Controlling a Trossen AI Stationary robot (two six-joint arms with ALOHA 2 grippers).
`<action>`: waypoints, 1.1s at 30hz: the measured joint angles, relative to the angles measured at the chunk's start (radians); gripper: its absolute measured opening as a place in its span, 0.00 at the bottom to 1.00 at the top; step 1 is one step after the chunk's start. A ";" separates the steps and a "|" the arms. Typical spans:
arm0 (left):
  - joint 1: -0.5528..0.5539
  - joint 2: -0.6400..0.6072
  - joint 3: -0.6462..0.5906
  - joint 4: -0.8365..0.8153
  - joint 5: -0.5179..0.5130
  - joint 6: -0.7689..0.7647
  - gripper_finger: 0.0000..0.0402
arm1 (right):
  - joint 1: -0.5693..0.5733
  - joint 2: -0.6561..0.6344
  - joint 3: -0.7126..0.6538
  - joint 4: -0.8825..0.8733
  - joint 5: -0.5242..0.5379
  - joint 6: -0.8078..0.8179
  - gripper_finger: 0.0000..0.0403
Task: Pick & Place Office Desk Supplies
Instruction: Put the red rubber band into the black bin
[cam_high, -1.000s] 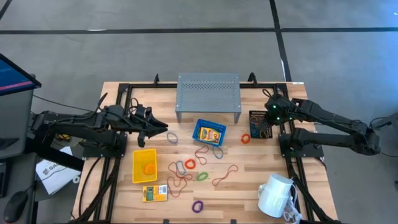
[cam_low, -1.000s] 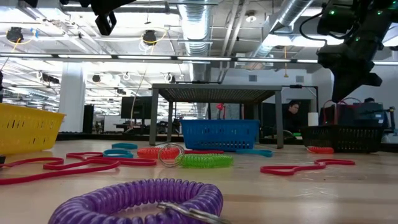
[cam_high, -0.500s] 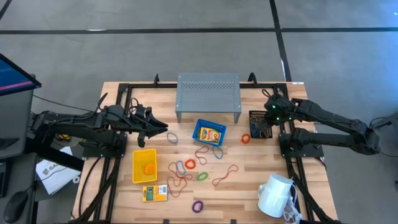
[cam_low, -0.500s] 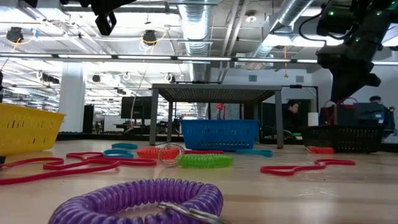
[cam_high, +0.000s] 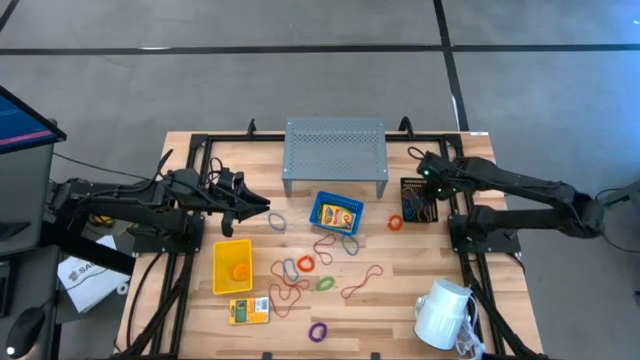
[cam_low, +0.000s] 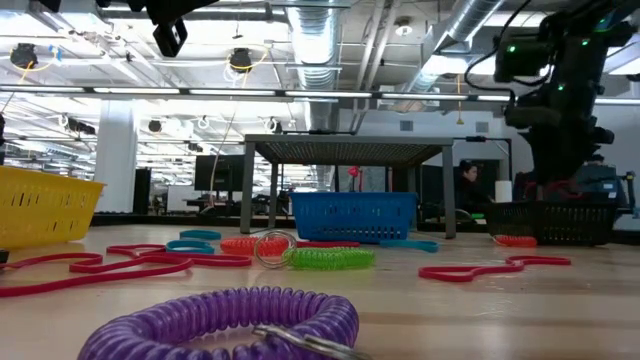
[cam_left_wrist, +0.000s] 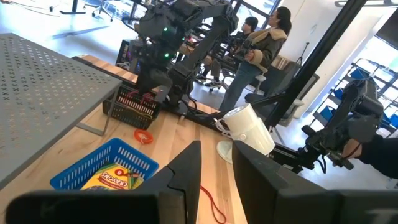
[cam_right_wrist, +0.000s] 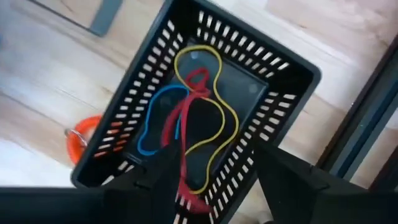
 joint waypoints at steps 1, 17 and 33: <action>0.000 0.000 0.000 0.000 0.000 -0.002 0.21 | 0.001 0.015 0.000 0.000 0.000 -0.008 0.47; 0.000 0.000 0.000 0.000 0.000 -0.026 0.21 | 0.006 0.078 0.006 0.094 -0.161 -0.074 0.25; 0.000 0.000 0.000 0.000 0.000 -0.034 0.21 | 0.008 0.100 0.006 0.011 -0.139 -0.052 0.21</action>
